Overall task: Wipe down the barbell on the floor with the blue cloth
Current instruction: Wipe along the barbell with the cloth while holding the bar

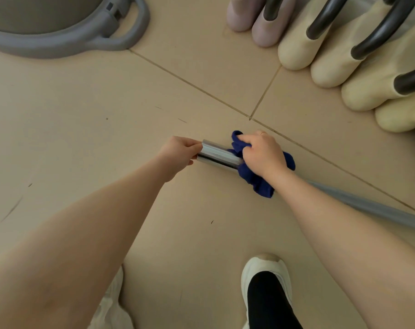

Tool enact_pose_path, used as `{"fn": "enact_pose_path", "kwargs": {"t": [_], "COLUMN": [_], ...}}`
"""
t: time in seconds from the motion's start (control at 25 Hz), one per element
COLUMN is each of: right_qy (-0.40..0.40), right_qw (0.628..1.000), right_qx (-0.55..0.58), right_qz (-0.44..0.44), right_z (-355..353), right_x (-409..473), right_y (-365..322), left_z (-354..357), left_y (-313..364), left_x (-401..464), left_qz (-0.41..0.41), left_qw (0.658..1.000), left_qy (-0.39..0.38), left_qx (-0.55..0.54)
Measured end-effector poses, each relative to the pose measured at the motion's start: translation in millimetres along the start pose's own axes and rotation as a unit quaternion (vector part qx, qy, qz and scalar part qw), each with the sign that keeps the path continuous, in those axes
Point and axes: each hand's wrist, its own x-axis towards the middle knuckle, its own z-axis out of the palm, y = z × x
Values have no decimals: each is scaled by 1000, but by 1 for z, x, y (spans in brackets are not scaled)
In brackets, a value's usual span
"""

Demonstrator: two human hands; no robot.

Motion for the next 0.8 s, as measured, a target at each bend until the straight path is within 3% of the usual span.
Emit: {"fn": "enact_pose_path", "kwargs": {"t": [0.08, 0.12, 0.32, 0.52, 0.6, 0.68, 0.8], "right_qy": [-15, -14, -5, 82, 64, 27, 61], "right_qw": [996, 996, 979, 949, 941, 924, 921], "right_qx": [-9, -46, -166, -279, -311, -342, -344], "right_qz": [82, 76, -120, -119, -119, -166, -173], "right_z": [-10, -9, 35, 70, 75, 69, 53], "right_x": [3, -1, -39, -32, -33, -34, -34], "right_y": [-10, -18, -55, -68, -67, -53, -16], "left_z": [0, 0, 0, -9, -10, -12, -13], "left_y": [1, 1, -3, -6, -8, -10, -5], "left_x": [1, 2, -2, -5, -9, -10, -6], "left_qz": [6, 7, -14, -109, -114, -109, -87], "left_qw": [1000, 1000, 999, 968, 958, 959, 980], "left_qy": [0, 1, -28, -24, -33, -64, -87], "left_qx": [6, 6, -31, -227, -262, -254, -158]}}
